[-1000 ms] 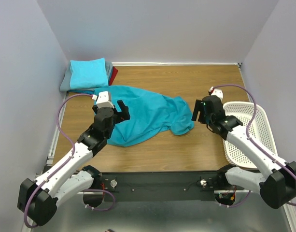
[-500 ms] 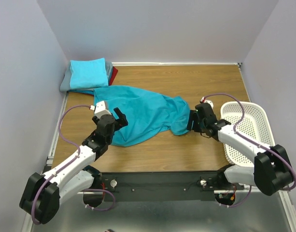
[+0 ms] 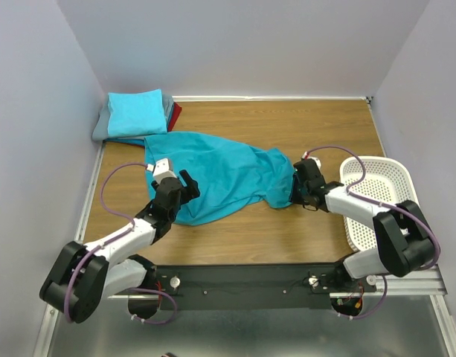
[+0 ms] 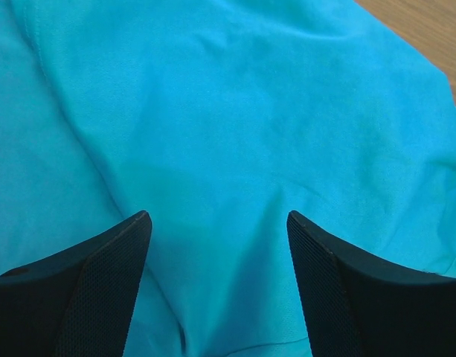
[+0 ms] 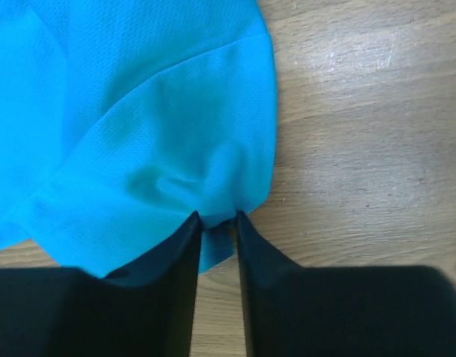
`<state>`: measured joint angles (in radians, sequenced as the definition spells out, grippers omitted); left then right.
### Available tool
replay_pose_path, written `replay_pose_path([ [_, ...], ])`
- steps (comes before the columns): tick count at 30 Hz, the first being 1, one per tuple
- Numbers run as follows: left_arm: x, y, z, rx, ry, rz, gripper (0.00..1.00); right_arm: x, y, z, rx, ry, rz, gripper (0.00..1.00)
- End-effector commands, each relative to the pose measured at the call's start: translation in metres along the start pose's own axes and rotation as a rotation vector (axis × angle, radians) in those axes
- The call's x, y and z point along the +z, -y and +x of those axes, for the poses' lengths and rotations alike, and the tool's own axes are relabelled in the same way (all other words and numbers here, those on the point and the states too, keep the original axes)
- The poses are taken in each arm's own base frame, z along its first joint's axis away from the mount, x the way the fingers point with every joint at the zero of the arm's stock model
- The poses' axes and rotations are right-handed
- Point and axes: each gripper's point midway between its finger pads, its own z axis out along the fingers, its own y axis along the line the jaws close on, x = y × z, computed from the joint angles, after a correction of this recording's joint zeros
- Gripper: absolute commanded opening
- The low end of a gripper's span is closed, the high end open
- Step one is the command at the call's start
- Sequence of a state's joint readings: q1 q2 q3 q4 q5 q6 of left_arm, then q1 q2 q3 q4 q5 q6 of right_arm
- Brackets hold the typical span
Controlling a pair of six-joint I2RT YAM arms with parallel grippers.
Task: Fold and stack the t-shirts
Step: Flatten the tshirt out
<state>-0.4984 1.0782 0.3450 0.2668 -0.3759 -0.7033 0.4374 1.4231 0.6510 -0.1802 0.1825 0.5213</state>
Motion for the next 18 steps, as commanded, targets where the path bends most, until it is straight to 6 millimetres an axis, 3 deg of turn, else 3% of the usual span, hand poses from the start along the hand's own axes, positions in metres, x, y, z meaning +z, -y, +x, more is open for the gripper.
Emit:
replay_pose_path([
  [1, 0.010, 0.018, 0.001, -0.029, -0.005, 0.077, 0.74, -0.001, -0.008, -0.013, 0.013, 0.036, -0.031, 0.26],
  [5, 0.021, 0.028, 0.013, -0.012, -0.054, 0.116, 0.61, -0.014, -0.012, -0.029, 0.006, 0.081, -0.045, 0.21],
  [10, 0.033, 0.028, 0.028, 0.018, -0.102, 0.118, 0.34, -0.039, -0.004, -0.054, 0.000, 0.143, 0.011, 0.21],
  [12, 0.036, 0.028, 0.026, 0.024, -0.100, 0.122, 0.06, -0.050, 0.002, -0.064, -0.006, 0.169, 0.046, 0.21],
  [13, 0.037, 0.028, 0.023, 0.029, -0.095, 0.122, 0.00, -0.055, 0.003, -0.068, -0.004, 0.180, 0.053, 0.21],
  [16, 0.034, 0.027, -0.003, 0.021, -0.045, 0.116, 0.00, -0.073, 0.009, -0.080, -0.003, 0.221, 0.083, 0.21],
  [18, 0.025, 0.028, -0.032, 0.007, 0.024, 0.110, 0.00, -0.086, 0.013, -0.091, 0.003, 0.252, 0.107, 0.21],
])
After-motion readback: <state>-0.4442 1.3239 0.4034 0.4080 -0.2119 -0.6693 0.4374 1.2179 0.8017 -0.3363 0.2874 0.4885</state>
